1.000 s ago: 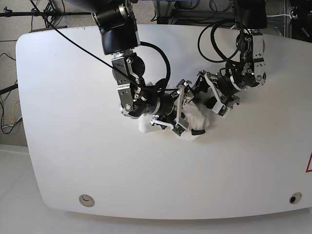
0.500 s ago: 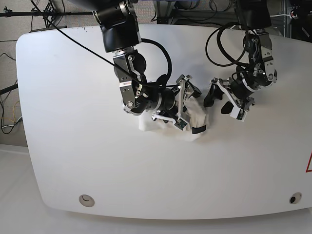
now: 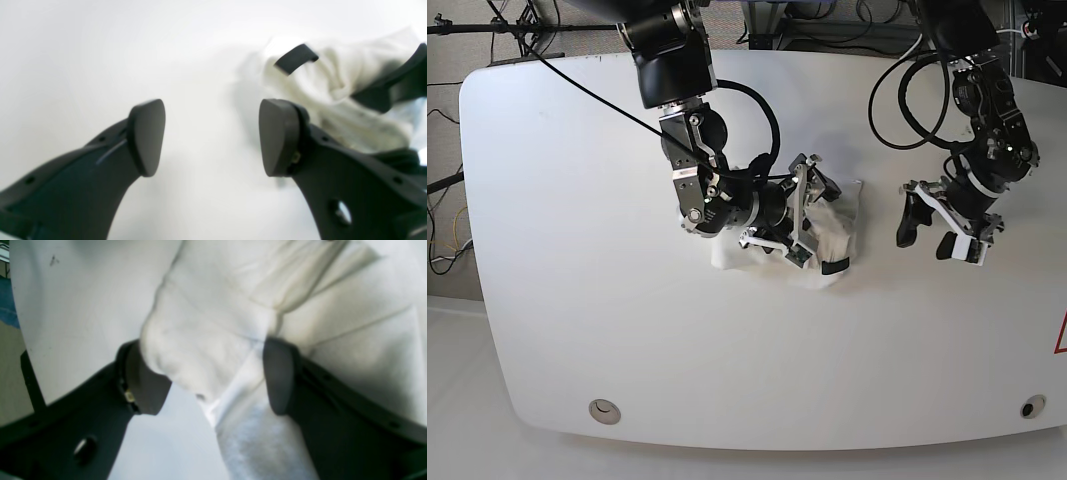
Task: Fold the T-shirt properly
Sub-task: 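Open the left gripper, move it to the bundle's edge and grasp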
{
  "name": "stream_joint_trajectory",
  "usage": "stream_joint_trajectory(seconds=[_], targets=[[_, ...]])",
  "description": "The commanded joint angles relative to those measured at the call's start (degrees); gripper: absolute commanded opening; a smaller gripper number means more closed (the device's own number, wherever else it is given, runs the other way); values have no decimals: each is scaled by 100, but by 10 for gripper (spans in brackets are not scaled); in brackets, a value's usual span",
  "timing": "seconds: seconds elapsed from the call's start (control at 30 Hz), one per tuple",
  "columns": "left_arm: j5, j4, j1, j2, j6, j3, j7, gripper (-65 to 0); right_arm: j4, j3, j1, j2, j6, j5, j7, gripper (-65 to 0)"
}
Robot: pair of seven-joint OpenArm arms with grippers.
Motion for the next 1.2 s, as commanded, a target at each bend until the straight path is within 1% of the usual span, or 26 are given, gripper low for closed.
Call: stream_joint_trajectory(seconds=[0.0,0.1,0.23,0.37,0.5,0.7,0.83,0.93,1.07,1.17], targets=[[-86,267,-220,-97,12,-189,-48,-237,126,-21,158,-49,34,102,86,-225],[-86,320,-264,-132,12,-365,-13,-237,135,-179,158,-49,34,102,86,-225],[-86,293,-282,-317,12,-479,-13,-236,328,-504,149,-49,34,102,86,-225],[-86,284,-282,-343,12,-479,-13,-236,618,-786,122,-49,34,102,77,-225],[-86,284,-264,-343,12,-488,-13,-236,777,-839,122,-49,34,102,-28,-225],[-86,284,-229,-308,12,-479,-13,-236,979,-821,166,-49,34,234,-37,-225],[-103,328,-88,-290,12,-453,-13,-236,1181,-548,254,-49,34,199,-37,-228],[-103,355,-62,-114,12,-374,-4,-236,1251,-214,298,-49,34,199,-37,-232],[-103,618,132,61,12,-163,4,-240,1260,278,571,-41,34,199,-37,-237],[-103,935,325,123,12,75,4,-240,1199,436,711,108,34,190,-37,-280]])
